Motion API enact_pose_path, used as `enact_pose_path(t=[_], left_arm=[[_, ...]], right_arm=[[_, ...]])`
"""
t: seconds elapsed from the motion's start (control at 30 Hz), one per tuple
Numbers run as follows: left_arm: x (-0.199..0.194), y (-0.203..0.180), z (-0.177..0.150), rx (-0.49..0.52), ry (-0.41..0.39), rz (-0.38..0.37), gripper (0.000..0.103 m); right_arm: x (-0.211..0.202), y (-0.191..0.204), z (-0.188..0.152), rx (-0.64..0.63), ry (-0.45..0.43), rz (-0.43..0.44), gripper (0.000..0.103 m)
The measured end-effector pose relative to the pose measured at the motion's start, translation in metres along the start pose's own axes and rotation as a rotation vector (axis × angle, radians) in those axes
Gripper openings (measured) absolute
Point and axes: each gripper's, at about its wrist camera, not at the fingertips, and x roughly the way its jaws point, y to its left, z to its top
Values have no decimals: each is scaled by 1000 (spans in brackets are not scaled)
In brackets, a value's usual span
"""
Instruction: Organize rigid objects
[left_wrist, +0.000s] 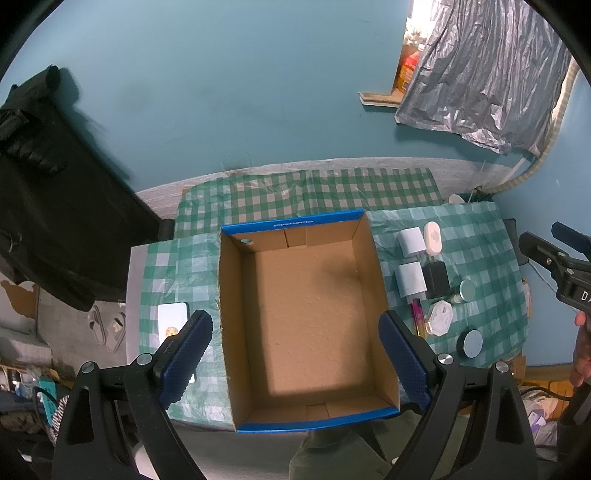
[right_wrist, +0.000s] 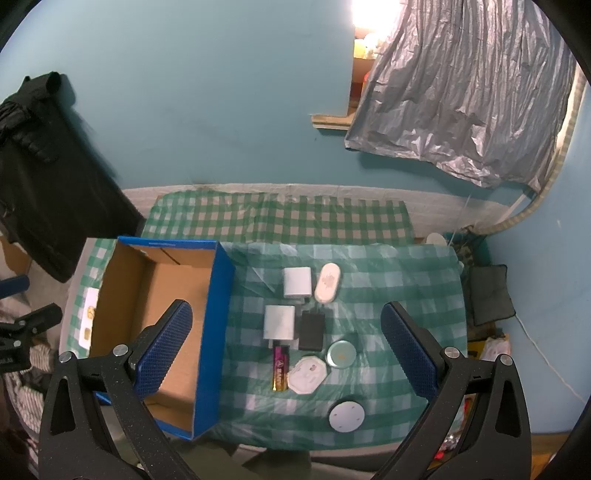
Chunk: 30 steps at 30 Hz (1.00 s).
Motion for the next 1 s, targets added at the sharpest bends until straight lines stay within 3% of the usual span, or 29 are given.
enact_pose_path(t=[1.0], left_arm=[[0,1,-1,2,6,-1,93]], right_arm=[[1,1,-2,-4,9,-2,102]])
